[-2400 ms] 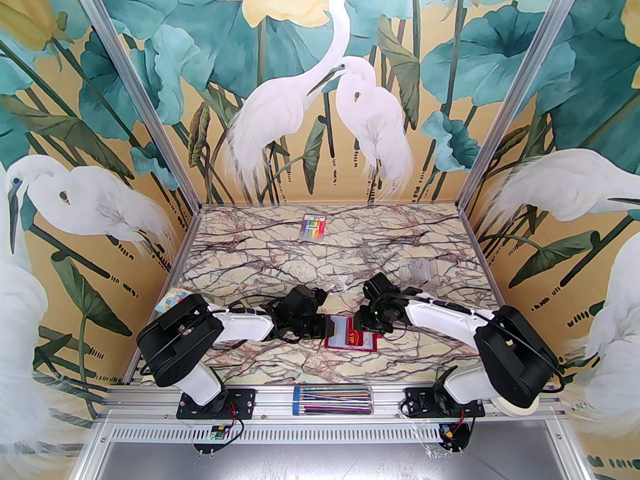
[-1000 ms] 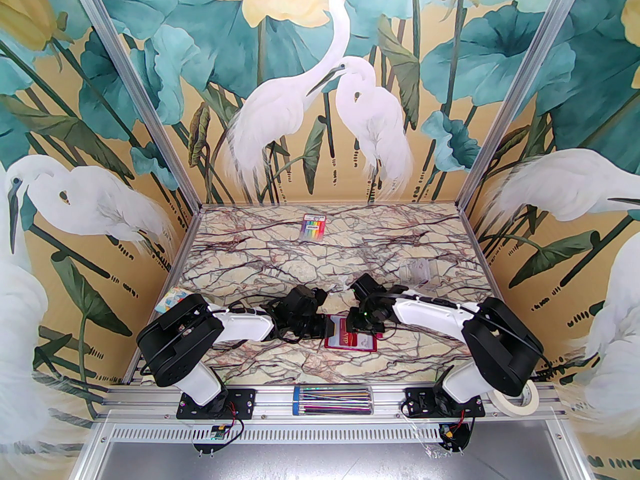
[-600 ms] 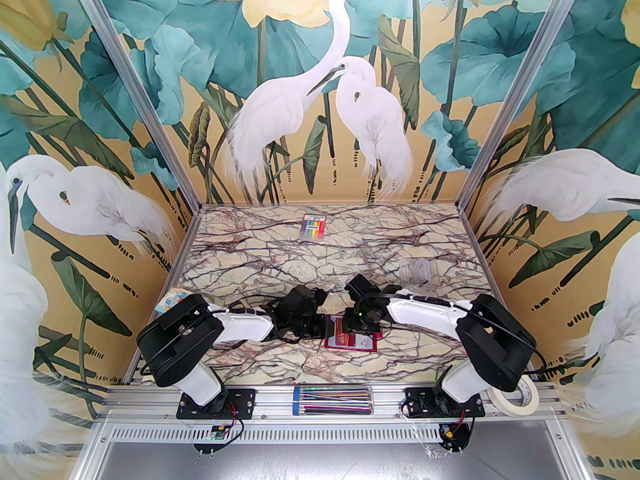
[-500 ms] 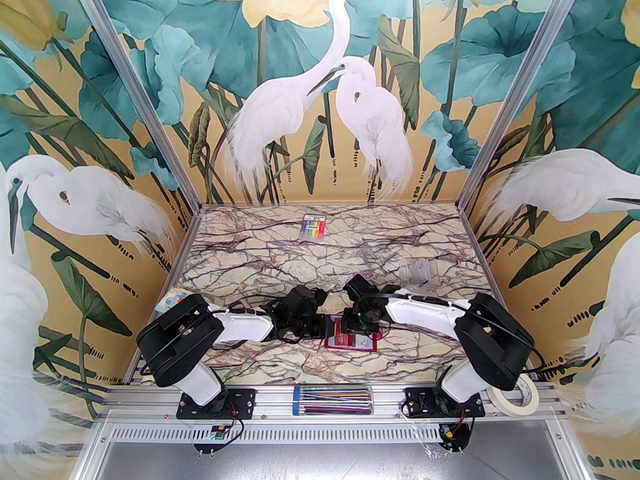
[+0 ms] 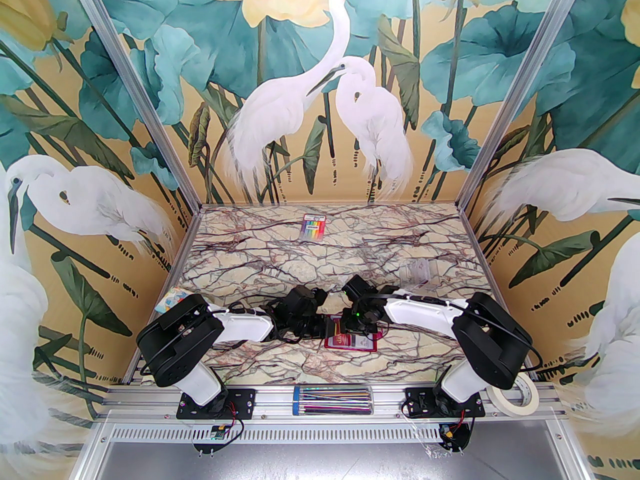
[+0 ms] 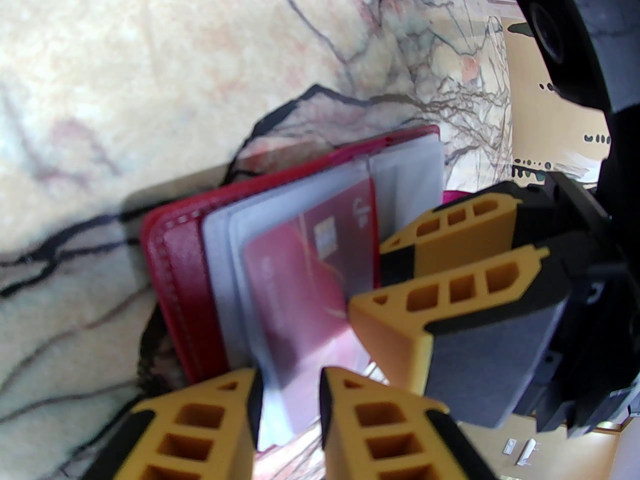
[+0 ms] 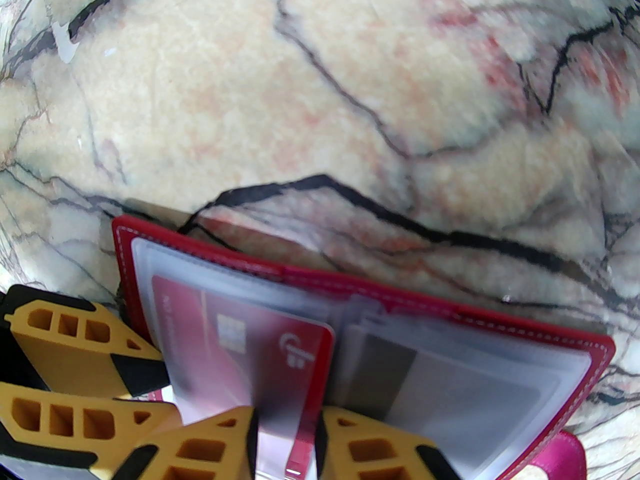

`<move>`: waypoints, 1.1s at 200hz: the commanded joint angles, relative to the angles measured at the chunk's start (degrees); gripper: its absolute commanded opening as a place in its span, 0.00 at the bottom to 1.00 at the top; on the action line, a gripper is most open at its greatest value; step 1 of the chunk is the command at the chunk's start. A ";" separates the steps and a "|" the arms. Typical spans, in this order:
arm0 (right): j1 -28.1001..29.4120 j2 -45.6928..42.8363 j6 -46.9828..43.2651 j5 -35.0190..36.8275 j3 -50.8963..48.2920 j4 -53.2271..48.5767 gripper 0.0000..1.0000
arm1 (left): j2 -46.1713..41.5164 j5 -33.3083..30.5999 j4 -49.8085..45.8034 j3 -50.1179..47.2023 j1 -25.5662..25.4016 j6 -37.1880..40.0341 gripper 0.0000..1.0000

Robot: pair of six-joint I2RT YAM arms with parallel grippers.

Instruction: Put the credit cards into the card holder

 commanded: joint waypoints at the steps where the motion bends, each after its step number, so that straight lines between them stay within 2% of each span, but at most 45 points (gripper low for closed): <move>1: 1.28 1.70 1.33 -4.94 -0.83 4.19 0.25 | 1.72 -1.73 -1.72 -1.61 -0.43 -0.19 0.27; 89: 1.25 -1.09 0.98 -0.64 0.06 -1.13 0.30 | -3.55 -4.42 -4.94 -2.21 -0.46 -0.16 0.31; 163: 1.28 -2.16 1.63 0.50 -0.66 -2.14 0.28 | -6.06 -4.03 -6.77 -3.03 -0.50 -0.02 0.25; 220: 1.98 -2.69 2.36 0.41 -1.04 -2.71 0.29 | -4.55 -2.70 -4.21 -3.82 -0.91 -0.90 0.20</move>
